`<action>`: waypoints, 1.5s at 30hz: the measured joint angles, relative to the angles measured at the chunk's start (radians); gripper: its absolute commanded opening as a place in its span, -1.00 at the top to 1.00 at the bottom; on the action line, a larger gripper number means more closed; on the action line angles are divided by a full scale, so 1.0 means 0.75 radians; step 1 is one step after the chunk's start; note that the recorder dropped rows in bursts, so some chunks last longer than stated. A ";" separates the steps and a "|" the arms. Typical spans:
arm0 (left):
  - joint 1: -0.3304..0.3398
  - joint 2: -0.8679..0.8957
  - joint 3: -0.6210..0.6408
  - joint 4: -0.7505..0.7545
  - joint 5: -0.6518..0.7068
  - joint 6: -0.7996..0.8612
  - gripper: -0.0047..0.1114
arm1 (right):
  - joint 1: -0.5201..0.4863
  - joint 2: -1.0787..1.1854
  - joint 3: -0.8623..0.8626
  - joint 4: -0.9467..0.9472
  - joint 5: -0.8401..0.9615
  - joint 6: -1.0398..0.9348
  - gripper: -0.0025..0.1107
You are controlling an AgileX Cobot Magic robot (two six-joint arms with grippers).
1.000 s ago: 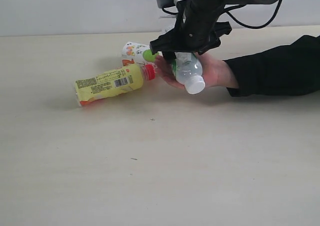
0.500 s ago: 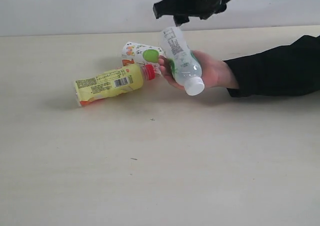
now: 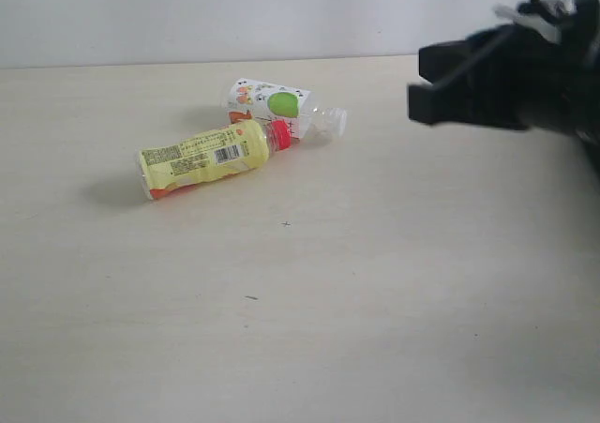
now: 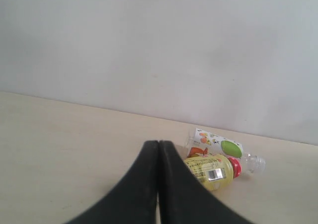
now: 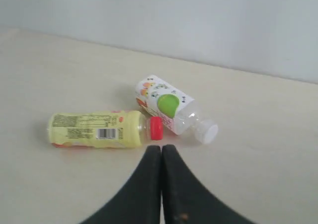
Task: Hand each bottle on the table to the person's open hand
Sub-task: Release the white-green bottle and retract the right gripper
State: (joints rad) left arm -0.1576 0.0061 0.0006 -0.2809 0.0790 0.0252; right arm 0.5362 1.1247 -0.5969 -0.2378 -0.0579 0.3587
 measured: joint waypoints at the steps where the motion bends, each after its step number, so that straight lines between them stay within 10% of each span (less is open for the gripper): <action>1: 0.000 0.000 0.000 0.000 0.000 0.000 0.92 | 0.000 -0.071 0.095 0.003 -0.090 0.003 0.96; 13: 0.000 0.000 0.000 0.000 0.000 0.000 0.92 | 0.000 -0.777 0.737 0.221 -0.281 -0.031 0.96; 45: 0.000 0.000 0.000 0.000 0.001 0.000 0.92 | 0.000 -0.879 0.762 0.363 -0.253 -0.214 0.96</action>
State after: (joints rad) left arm -0.1576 0.0061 0.0006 -0.2809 0.0794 0.0252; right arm 0.5362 0.4656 -0.0256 0.0345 -0.2479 0.1982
